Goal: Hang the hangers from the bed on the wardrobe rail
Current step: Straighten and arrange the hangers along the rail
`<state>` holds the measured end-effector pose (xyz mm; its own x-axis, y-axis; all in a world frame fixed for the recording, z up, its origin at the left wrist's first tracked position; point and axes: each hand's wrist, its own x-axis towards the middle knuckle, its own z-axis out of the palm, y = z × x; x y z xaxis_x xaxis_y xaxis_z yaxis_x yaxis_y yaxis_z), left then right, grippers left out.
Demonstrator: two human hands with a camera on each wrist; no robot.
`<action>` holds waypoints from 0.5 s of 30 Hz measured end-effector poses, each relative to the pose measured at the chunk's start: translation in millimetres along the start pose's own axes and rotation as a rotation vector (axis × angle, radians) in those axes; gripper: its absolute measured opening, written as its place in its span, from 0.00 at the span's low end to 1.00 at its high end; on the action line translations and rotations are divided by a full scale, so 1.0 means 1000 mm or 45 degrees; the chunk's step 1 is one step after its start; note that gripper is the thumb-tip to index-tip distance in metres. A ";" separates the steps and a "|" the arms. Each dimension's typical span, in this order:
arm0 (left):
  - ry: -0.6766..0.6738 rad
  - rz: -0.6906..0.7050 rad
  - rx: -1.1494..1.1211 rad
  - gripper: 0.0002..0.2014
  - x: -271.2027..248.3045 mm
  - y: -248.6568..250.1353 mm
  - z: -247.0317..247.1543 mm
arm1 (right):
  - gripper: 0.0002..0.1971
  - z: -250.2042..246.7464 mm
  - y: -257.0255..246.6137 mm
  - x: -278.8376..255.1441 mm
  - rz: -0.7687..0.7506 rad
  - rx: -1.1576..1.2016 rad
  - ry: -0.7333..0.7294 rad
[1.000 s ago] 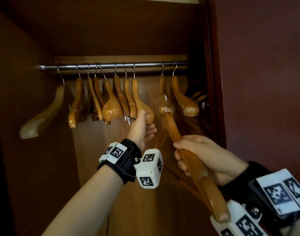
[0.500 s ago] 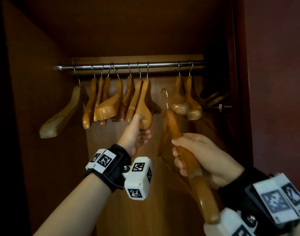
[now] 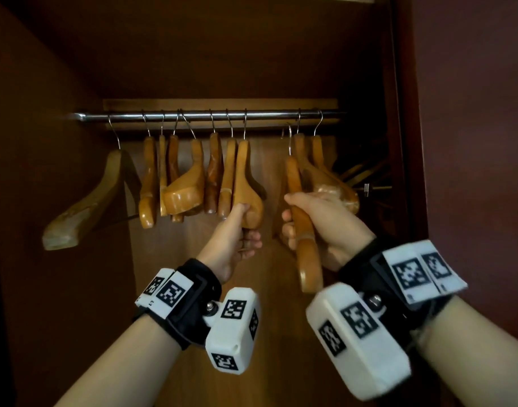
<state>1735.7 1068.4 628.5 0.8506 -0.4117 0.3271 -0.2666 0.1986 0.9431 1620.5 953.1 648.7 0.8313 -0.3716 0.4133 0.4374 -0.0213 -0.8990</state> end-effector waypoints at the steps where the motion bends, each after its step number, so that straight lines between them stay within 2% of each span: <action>1: -0.012 0.004 -0.001 0.20 0.001 -0.001 0.000 | 0.09 0.003 -0.003 0.009 -0.001 0.001 0.005; 7: -0.055 0.054 0.040 0.26 0.003 -0.004 -0.005 | 0.12 0.019 -0.021 0.055 -0.021 0.004 0.079; 11: -0.041 0.114 0.042 0.19 0.001 -0.005 -0.009 | 0.19 0.021 -0.034 0.081 -0.026 -0.066 0.126; 15: -0.032 0.132 0.058 0.18 0.002 -0.006 -0.012 | 0.14 0.026 -0.049 0.100 -0.036 -0.087 0.156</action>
<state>1744.7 1077.3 622.8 0.8058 -0.4137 0.4237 -0.3730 0.2010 0.9058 1690.7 940.9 737.9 0.7690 -0.4803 0.4217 0.4325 -0.0948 -0.8966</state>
